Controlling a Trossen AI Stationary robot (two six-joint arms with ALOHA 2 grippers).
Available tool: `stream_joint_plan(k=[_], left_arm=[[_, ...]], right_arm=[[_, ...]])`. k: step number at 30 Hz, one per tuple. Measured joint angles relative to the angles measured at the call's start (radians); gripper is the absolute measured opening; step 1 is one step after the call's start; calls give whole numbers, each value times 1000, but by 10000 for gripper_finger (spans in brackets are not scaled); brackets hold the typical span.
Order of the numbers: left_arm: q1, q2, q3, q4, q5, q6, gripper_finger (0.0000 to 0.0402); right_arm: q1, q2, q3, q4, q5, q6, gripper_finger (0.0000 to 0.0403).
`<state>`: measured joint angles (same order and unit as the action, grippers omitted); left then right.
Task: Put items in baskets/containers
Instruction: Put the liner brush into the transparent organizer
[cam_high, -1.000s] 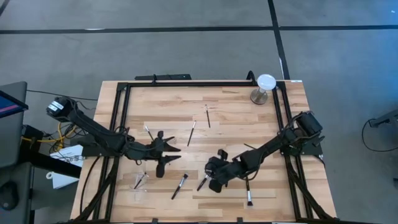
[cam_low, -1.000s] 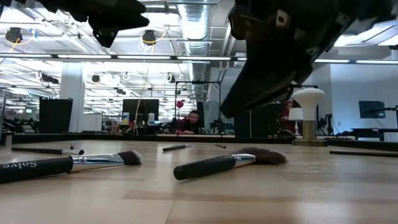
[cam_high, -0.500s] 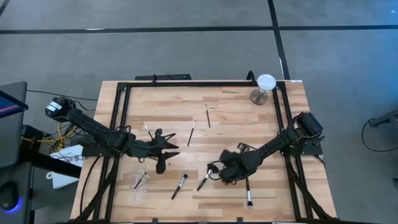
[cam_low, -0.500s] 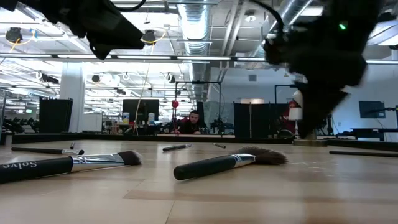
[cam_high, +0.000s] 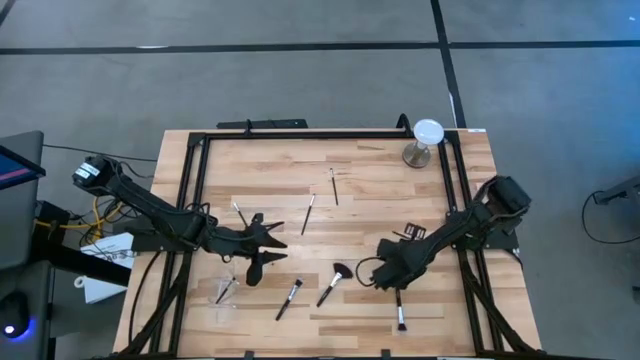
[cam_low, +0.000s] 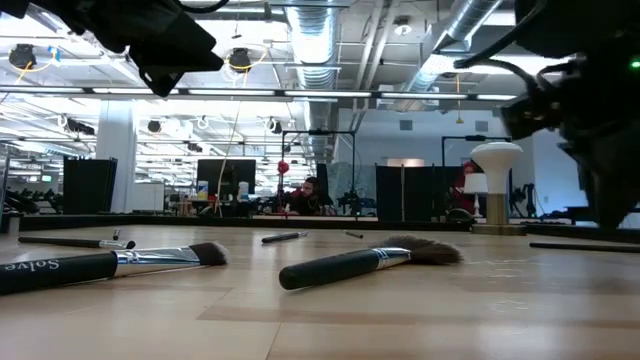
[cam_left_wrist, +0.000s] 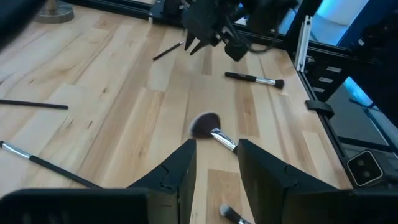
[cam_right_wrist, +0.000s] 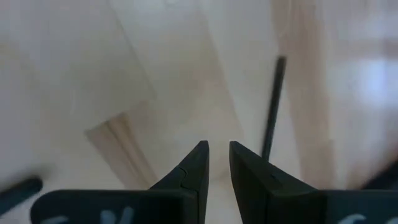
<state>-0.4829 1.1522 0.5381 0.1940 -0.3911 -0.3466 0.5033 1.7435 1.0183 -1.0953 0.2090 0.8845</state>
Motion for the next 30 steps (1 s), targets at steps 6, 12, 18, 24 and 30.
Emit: stream_joint_plan(k=[6, 12, 18, 24, 30], left_arm=[[-7, 0, 0, 0, 0, 0, 116], [-37, 0, 0, 1, -1, -2, 116], [-70, 0, 0, 1, -1, -2, 115], [-102, 0, 0, 1, -5, -44, 103], [-169, 1, -28, 4, -8, -72, 87]], right_arm=[[-38, -235, -163, 44, 39, 32, 56], [-84, -436, -350, 135, -26, 96, 56], [-84, -464, -425, 137, -32, 141, 56], [-102, -464, -429, 140, -49, 40, 57], [-113, -464, -431, 153, -92, -17, 86]])
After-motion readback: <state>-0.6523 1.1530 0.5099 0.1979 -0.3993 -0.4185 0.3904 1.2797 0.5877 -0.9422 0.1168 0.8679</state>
